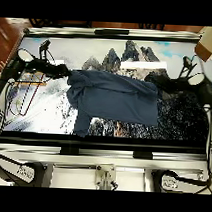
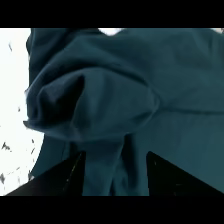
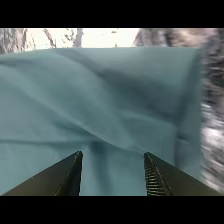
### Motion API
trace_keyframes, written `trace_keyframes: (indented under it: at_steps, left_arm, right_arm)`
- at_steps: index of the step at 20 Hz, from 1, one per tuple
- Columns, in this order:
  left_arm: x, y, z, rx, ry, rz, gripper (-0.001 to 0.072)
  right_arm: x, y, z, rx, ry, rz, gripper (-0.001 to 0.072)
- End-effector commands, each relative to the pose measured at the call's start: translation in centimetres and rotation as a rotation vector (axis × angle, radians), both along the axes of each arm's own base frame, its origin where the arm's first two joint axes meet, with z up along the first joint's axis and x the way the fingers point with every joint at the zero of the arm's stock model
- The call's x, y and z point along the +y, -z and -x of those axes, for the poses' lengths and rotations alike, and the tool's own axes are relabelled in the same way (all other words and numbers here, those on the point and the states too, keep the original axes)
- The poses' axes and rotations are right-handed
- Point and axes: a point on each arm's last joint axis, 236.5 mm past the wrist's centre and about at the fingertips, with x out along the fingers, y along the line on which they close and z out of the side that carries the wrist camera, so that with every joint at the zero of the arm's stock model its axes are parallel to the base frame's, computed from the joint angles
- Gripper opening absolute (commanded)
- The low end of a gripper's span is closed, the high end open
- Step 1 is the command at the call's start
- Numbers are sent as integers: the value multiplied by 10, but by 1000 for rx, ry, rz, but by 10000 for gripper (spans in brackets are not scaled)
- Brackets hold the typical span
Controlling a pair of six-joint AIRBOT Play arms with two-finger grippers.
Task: Fold the shirts.
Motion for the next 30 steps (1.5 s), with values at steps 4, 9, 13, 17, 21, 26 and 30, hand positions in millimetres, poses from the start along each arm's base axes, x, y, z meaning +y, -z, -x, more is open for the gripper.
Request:
trace_keyframes:
  at_steps: [4,9,13,17,21,26,30]
  left_arm:
    - [47,49,111,512,-5,38,464]
    - [-15,107,118,507,-73,172,465]
    - [-30,118,101,449,-103,171,466]
    - [-36,117,86,398,-141,185,86]
    - [-39,99,93,338,18,167,39]
    - [-32,86,97,307,53,121,40]
    - [-32,74,95,274,61,118,40]
  right_arm:
    - [-62,14,119,416,-39,60,501]
    - [-47,41,146,514,-58,20,502]
    - [-50,42,142,504,-32,24,502]
    - [-49,57,147,522,9,10,503]
    - [-47,96,159,550,82,-9,503]
    - [-23,124,168,627,68,-123,503]
    - [2,129,167,639,2,-129,503]
